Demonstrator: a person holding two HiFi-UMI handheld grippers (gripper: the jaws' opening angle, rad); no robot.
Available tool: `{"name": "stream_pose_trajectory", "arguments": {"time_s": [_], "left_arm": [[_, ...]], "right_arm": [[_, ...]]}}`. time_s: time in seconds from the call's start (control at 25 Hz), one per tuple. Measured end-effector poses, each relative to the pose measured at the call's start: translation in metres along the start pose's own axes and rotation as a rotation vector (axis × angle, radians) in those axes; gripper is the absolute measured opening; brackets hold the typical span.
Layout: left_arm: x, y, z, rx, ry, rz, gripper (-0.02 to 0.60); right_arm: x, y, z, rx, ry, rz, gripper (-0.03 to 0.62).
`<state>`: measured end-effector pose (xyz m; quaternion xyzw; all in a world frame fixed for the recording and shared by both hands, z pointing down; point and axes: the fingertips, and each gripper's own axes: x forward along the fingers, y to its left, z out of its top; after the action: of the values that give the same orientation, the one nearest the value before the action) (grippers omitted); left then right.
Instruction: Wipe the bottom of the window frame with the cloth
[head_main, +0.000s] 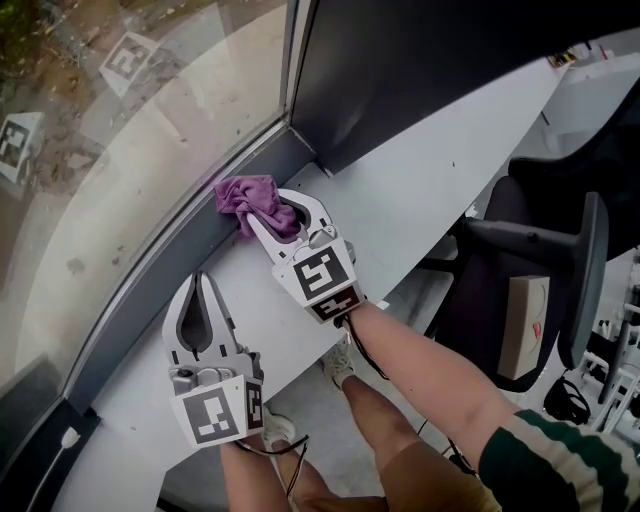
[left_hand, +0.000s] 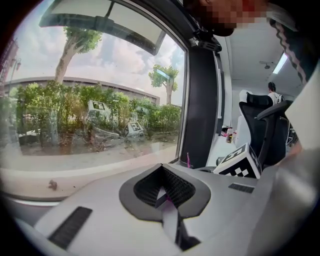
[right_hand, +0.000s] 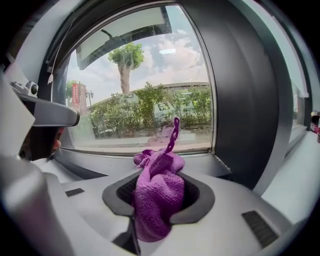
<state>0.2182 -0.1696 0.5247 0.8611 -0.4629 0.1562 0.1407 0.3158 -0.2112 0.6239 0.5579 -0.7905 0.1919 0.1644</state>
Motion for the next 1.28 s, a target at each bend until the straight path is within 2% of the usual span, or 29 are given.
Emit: {"name": "stream_pose_trajectory", "arguments": {"time_s": [0.52,0.84,1.16,1.28], "left_arm": [[0.017,0.001,0.0,0.002,-0.004,-0.008,0.006],[0.029,-0.017,-0.001,0.009,0.008,-0.03,0.006],[0.035,-0.024,-0.001,0.019,0.015,-0.041,0.006],[0.036,-0.024,0.001,0.022,0.01,-0.043,0.006]], "right_arm": [[-0.002,-0.026,0.001,0.013,-0.019,-0.082,0.146],[-0.011,-0.061,0.001,0.06,-0.026,-0.162,0.146],[-0.024,-0.084,-0.003,0.115,-0.033,-0.306,0.146],[-0.027,-0.086,-0.006,0.138,-0.036,-0.335,0.146]]}}
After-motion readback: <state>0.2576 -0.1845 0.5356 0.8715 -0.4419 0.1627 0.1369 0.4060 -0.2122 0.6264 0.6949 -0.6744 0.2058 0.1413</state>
